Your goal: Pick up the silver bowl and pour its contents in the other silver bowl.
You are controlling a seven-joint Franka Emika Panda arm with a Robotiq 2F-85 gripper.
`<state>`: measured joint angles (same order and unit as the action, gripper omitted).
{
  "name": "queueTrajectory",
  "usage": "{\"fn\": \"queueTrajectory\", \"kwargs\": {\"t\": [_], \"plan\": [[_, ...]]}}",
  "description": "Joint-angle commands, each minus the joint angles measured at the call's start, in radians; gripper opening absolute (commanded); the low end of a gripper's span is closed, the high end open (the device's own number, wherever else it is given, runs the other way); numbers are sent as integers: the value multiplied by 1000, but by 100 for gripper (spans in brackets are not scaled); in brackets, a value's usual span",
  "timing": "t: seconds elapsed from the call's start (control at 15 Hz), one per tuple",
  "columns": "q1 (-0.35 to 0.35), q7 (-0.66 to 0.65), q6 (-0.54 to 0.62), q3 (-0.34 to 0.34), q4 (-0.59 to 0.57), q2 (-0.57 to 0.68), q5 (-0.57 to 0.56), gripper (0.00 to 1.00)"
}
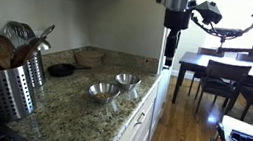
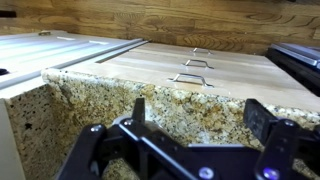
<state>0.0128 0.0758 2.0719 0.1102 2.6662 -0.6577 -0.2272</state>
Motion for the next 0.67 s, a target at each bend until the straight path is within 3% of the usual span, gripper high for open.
{"fn": "queueTrajectory", "kwargs": {"t": [0.0, 0.6], "plan": [[13, 11, 15, -10, -56, 81, -34, 100], [44, 30, 22, 22, -217, 287, -87, 100]]}}
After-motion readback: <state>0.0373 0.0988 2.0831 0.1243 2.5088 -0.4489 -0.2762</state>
